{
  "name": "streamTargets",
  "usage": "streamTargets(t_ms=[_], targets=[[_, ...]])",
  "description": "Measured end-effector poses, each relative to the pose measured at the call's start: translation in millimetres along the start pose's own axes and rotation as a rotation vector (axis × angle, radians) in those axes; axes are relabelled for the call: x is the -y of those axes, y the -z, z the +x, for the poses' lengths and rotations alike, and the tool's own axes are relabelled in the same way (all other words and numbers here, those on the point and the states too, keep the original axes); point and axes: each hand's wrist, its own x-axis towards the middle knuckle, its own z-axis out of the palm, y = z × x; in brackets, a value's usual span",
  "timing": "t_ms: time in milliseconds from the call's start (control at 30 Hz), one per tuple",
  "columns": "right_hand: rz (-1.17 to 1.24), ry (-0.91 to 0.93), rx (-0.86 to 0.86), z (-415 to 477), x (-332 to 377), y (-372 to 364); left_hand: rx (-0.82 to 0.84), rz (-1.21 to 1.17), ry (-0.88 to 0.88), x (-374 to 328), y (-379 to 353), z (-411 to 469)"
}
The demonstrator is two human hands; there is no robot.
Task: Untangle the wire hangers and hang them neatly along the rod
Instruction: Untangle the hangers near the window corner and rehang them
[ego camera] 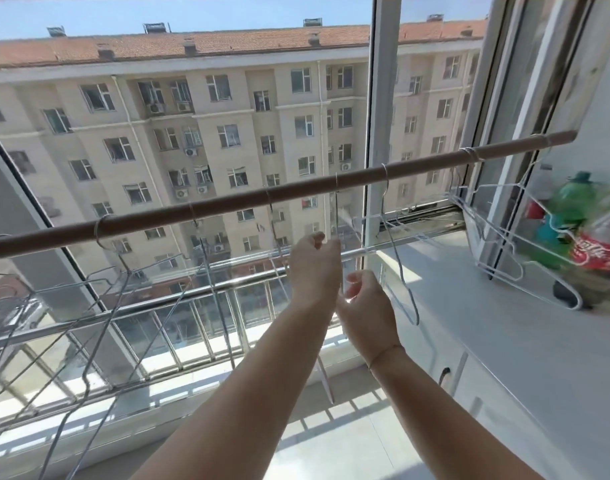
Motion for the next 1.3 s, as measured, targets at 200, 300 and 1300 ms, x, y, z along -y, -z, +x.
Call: streamTargets(t_ms=[200,300,1300], targets=[[0.151,0.041,0.023,16.8,-9.9,12.2,-0.011,-0.095,0.148,12.1,-21.2,20.9],[0.130,0.081,0.010,35.7,-1.9,20.1,-0.006,-0.128,0.104,2.8,-30.0,25.7],[-0.157,0.173,0.314,23.6,-77.1,16.5,-0.076,0.141,0.192,105.1,6.1,-35.8]])
